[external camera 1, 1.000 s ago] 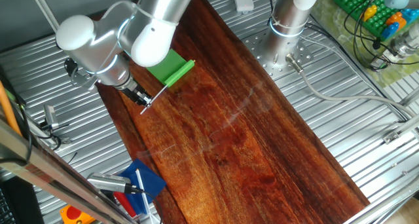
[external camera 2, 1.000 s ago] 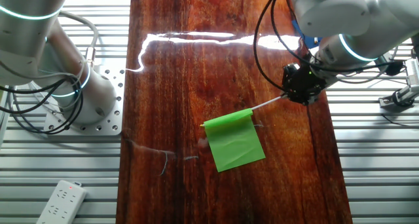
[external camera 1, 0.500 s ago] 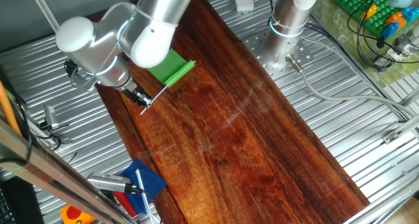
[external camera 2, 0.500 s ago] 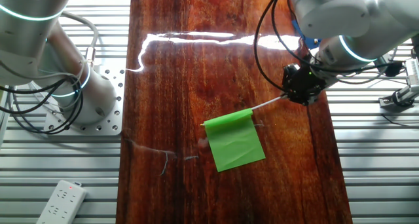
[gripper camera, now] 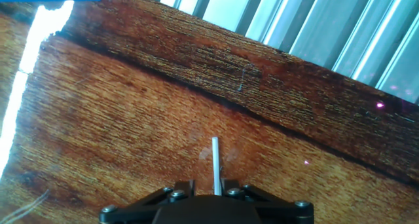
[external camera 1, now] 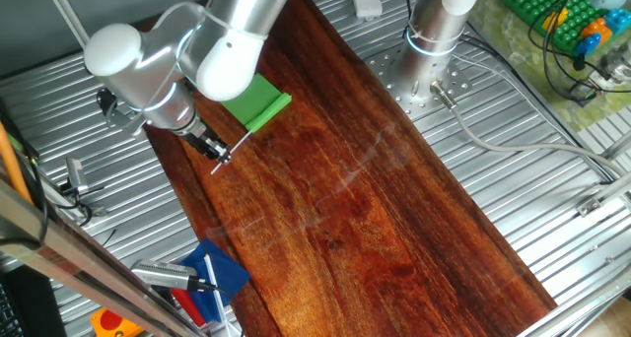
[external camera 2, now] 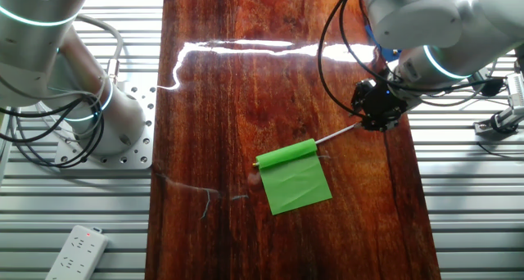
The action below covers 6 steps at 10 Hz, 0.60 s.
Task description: Wave the flag
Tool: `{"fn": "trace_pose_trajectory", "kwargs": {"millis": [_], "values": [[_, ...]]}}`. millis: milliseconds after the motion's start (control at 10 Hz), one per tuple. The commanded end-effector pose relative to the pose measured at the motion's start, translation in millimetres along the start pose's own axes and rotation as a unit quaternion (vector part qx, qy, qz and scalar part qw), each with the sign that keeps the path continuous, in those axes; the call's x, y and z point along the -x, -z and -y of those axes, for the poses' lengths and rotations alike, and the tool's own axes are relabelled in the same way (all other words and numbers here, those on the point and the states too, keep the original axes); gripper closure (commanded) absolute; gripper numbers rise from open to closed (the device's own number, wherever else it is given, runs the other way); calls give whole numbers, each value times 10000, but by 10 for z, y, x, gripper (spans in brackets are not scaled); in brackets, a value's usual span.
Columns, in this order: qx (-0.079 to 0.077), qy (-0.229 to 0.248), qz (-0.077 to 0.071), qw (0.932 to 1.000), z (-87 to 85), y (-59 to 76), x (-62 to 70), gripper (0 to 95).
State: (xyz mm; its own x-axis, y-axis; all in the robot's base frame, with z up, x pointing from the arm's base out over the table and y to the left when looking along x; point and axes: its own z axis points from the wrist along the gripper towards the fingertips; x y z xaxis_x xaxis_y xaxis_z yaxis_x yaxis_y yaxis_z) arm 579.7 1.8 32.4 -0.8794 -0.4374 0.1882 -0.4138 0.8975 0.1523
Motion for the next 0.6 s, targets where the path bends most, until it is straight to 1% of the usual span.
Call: {"fn": "trace_pose_trajectory", "kwargs": {"millis": [100,300,500,600], "values": [[-17,12,11,10000,-23,194,-38,950],[-54,-13,-7,10000,-56,408,-75,950],[-36,-76,6,10000,-94,565,-109,950],[-31,-78,6,10000,-105,603,-117,950]]}}
